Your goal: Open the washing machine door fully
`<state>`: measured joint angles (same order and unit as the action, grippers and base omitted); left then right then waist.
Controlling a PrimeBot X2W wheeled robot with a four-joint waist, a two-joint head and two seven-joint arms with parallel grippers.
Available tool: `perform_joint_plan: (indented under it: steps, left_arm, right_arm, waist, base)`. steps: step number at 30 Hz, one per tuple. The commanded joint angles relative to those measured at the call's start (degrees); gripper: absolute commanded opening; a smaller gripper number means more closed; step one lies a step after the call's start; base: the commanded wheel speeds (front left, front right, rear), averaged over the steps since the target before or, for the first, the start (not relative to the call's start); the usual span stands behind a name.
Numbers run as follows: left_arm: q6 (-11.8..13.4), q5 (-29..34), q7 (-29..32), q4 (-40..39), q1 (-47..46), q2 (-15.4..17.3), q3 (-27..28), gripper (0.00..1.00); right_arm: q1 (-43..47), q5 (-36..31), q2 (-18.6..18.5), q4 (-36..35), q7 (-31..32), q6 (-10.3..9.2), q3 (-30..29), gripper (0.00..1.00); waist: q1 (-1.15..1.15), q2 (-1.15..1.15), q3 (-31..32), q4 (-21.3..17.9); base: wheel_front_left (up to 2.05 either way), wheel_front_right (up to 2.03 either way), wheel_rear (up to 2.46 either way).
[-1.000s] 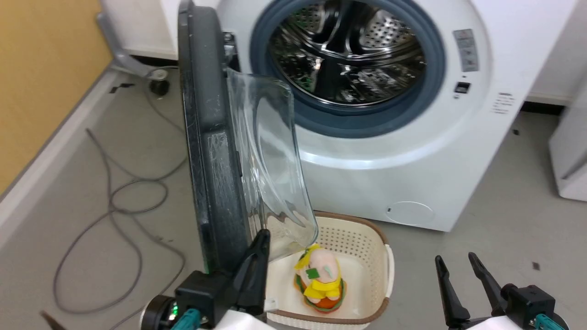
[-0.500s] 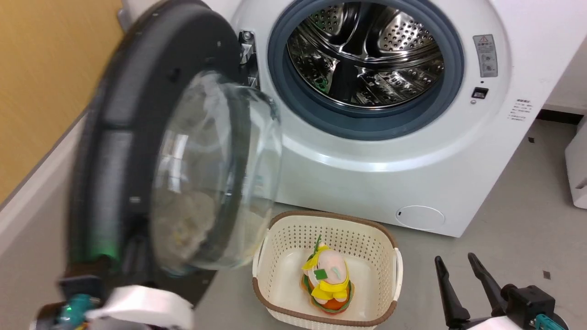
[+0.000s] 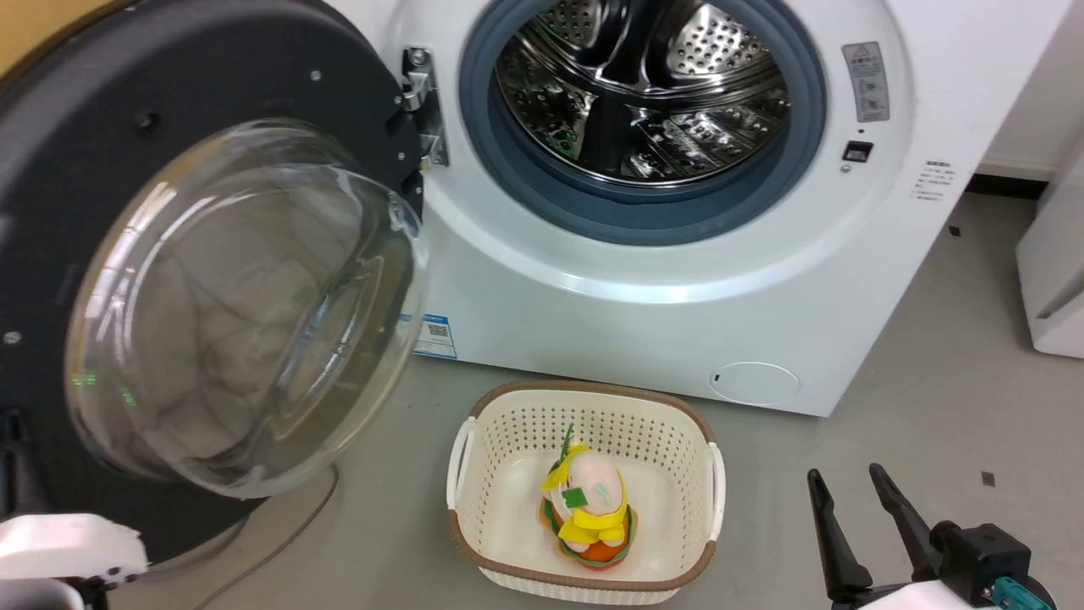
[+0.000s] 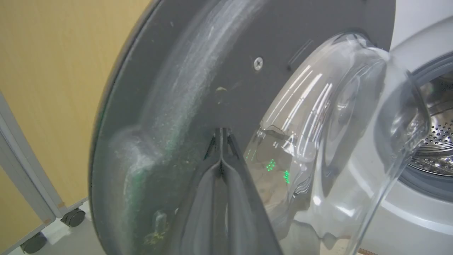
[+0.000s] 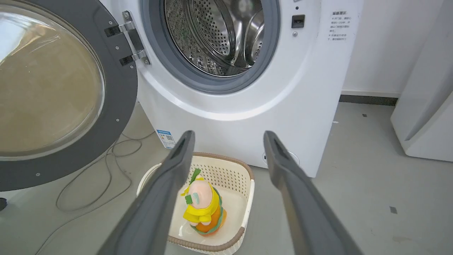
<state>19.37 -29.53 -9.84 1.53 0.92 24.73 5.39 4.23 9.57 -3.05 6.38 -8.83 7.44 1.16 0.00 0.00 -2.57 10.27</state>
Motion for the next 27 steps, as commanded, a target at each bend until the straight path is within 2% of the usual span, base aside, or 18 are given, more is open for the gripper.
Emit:
perform_joint_plan:
  steps: [1,7,13,14,15,16,17,21,27]
  left_arm:
    - [-0.3,-0.3,-0.7,1.0,-0.9,0.5,0.6,0.00]
    - [-0.2,0.0,-2.6,2.6,0.0,-0.2,0.8,0.00]
    - [1.0,1.2,-2.7,-1.6,4.5,-2.6,-1.5,0.00]
    - [1.2,1.5,-2.5,-2.7,5.5,-3.1,-2.2,0.25]
    - [1.5,2.0,-2.1,-3.8,6.6,-3.3,-3.0,0.44]
    - [1.8,2.7,-1.5,-4.8,7.7,-3.5,-4.0,0.75]
    - [2.0,3.1,-1.1,-6.0,8.8,-4.0,-5.0,1.00]
    - [3.4,5.0,0.2,-10.5,12.4,-6.5,-9.3,1.00]
    - [2.7,6.7,0.9,-12.5,13.5,-8.2,-14.5,1.00]
  right_arm:
    - [-0.4,0.2,0.2,-0.2,0.1,0.05,-0.1,1.00]
    - [-0.1,0.5,0.2,0.3,-0.1,0.05,-0.3,1.00]
    - [0.4,0.8,0.2,0.7,-0.4,0.05,-0.4,1.00]
    - [0.5,0.8,0.2,0.6,-0.4,0.05,-0.5,1.00]
    - [0.5,0.8,0.2,0.6,-0.4,0.05,-0.5,1.00]
    - [0.5,0.8,0.2,0.6,-0.3,0.05,-0.5,1.00]
    - [0.5,0.7,0.2,0.6,-0.3,0.05,-0.6,1.00]
    - [0.7,0.5,0.2,0.5,-0.2,0.05,-0.9,1.00]
    - [1.0,-0.6,0.2,-0.3,0.5,0.05,-1.1,1.00]
  waist:
    - [0.00,0.00,0.0,-0.3]
    - [0.00,0.00,0.6,-1.2]
    - [0.00,0.00,1.7,-1.6]
    - [0.00,0.00,1.9,-1.7]
    - [0.00,0.00,2.1,-1.9]
    - [0.00,0.00,2.2,-2.0]
    - [0.00,0.00,2.5,-2.1]
    - [0.00,0.00,3.4,-2.5]
    - [0.00,0.00,4.4,-3.3]
  base:
    - [0.00,0.00,0.00]
    - [0.00,0.00,0.00]
    - [0.00,0.00,0.00]
    - [0.00,0.00,0.00]
    - [0.00,0.00,0.00]
    - [0.00,0.00,0.00]
    - [0.00,0.00,0.00]
    - [0.00,0.00,0.00]
    - [0.00,0.00,0.00]
